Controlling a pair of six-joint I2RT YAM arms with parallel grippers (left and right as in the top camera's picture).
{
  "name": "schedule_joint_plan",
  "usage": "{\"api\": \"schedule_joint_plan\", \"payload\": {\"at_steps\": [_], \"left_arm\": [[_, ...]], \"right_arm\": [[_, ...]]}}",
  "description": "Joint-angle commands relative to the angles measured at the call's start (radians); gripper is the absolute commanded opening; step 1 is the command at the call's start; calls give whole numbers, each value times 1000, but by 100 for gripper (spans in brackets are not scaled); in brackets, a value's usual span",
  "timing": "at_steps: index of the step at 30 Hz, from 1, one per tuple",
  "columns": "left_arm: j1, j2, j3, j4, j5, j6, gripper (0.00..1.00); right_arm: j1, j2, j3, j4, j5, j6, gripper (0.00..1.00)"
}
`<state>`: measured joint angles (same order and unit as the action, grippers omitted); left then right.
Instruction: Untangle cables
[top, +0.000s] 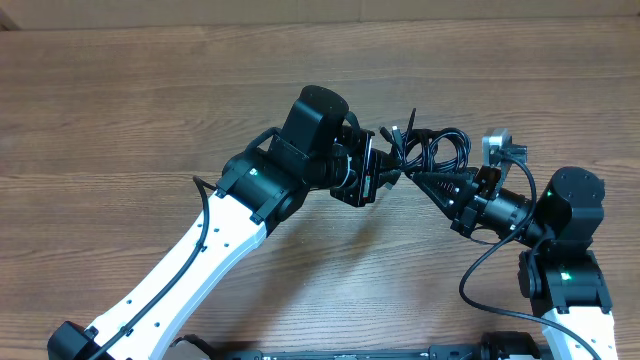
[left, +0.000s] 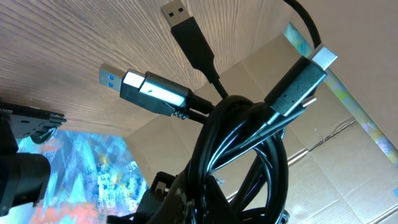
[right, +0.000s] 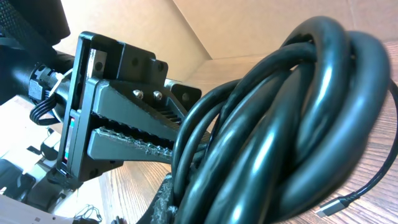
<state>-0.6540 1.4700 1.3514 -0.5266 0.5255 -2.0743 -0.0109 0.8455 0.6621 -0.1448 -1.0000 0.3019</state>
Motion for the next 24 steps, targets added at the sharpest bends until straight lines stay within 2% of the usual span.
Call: {"api": "schedule_joint_plan", "payload": {"at_steps": [1, 15, 24], "left_arm": [[-7, -26, 26, 9, -56, -10, 4], [-6, -26, 26, 77, -257, 19, 4], [-6, -26, 26, 143, -402, 221, 4]], "right_arm": [[6, -3, 23, 1, -72, 8, 4], [6, -3, 23, -70, -172, 12, 4], [6, -3, 23, -71, -230, 12, 4]]}}
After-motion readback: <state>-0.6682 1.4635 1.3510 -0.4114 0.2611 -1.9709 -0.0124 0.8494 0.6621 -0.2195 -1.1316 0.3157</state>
